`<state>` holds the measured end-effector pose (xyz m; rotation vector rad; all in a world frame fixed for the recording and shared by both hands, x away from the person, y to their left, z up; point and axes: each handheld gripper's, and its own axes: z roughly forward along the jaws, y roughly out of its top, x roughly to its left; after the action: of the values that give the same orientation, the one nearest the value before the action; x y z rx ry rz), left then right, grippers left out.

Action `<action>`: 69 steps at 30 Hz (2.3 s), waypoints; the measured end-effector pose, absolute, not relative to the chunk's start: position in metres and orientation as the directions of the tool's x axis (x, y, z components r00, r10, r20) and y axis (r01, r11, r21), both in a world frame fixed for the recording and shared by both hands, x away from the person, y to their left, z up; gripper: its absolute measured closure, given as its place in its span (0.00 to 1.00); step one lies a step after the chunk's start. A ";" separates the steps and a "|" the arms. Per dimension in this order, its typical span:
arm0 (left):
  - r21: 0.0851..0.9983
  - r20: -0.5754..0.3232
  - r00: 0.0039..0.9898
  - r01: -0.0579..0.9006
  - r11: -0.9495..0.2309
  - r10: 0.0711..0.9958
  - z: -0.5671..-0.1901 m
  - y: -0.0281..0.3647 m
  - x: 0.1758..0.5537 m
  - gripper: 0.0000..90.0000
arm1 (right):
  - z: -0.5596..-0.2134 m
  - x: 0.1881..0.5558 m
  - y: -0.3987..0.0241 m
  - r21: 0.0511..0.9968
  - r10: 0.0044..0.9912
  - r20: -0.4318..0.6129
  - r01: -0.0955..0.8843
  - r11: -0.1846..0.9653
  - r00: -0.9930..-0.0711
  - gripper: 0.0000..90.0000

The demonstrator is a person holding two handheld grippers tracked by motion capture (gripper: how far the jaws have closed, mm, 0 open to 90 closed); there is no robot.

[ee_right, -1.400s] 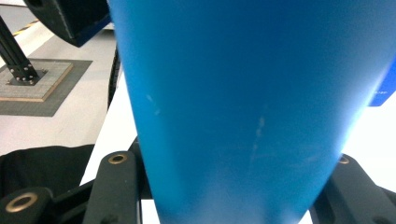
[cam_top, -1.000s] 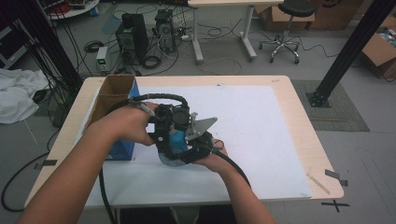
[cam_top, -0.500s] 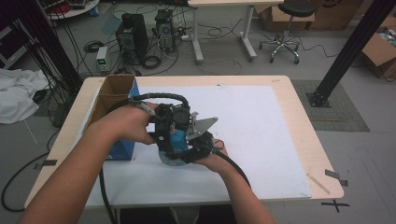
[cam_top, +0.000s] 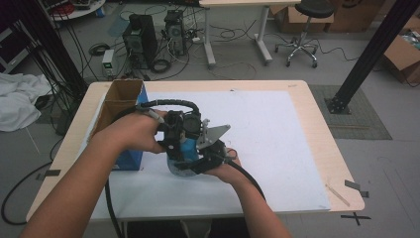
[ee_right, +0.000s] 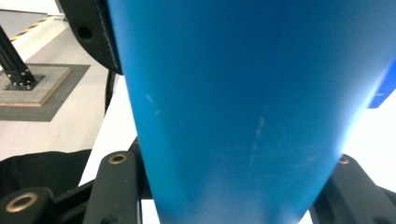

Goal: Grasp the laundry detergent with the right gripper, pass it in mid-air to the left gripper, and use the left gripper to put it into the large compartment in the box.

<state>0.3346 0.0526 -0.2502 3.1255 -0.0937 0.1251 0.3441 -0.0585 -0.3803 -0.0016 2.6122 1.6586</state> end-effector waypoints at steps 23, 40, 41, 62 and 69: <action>-0.015 0.077 0.997 0.007 -1.000 0.006 -0.240 0.051 0.337 0.43 | -0.368 0.343 -0.068 0.919 0.044 -0.038 -0.017 0.393 -0.998 0.39; -0.045 0.046 0.991 0.124 -0.991 0.122 -0.231 0.055 0.354 0.43 | -0.348 0.349 -0.098 0.837 0.058 -0.056 -0.015 0.547 -0.997 0.18; -0.047 0.046 0.990 0.136 -0.990 0.134 -0.229 0.056 0.356 0.43 | -0.343 0.351 -0.103 0.815 0.052 -0.060 -0.019 0.580 -0.997 0.16; -0.038 0.040 0.877 0.480 -0.876 0.479 -0.169 0.092 0.386 0.43 | -0.301 0.370 -0.139 0.490 0.003 -0.080 -0.037 0.871 -0.997 0.00; -0.028 0.032 0.765 0.644 -0.765 0.643 -0.139 0.118 0.393 0.43 | -0.302 0.378 -0.148 0.332 0.004 -0.079 -0.022 0.943 -0.997 0.00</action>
<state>0.3931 0.1179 -0.1391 2.9865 1.0885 0.0331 0.3778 -0.1476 -0.3020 -0.0137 3.0193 0.5166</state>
